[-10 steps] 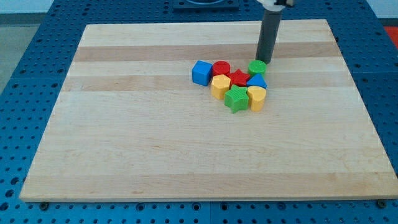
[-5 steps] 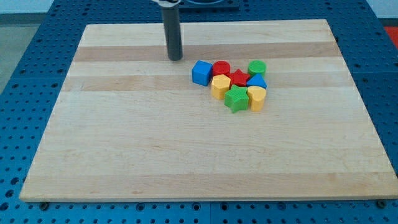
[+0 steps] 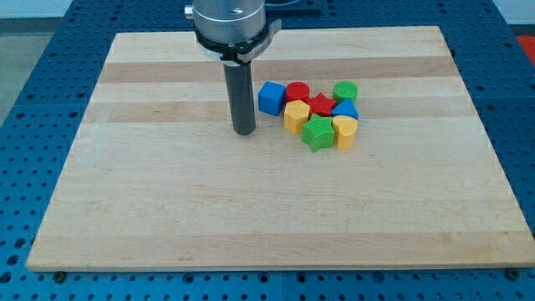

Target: Push the blue cube above the red star

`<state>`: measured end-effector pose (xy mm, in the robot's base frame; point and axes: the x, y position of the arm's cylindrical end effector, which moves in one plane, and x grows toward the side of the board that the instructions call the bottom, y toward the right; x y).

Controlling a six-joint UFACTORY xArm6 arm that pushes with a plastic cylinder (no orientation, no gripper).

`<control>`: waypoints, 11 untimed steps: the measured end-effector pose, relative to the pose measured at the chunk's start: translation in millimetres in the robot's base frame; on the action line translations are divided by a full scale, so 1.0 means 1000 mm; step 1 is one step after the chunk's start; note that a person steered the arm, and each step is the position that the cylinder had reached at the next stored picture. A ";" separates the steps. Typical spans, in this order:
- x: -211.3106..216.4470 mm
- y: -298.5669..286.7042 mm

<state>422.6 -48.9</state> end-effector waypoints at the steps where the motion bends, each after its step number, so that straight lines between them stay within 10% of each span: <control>1: -0.010 0.003; 11: -0.138 0.088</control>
<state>284.9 39.2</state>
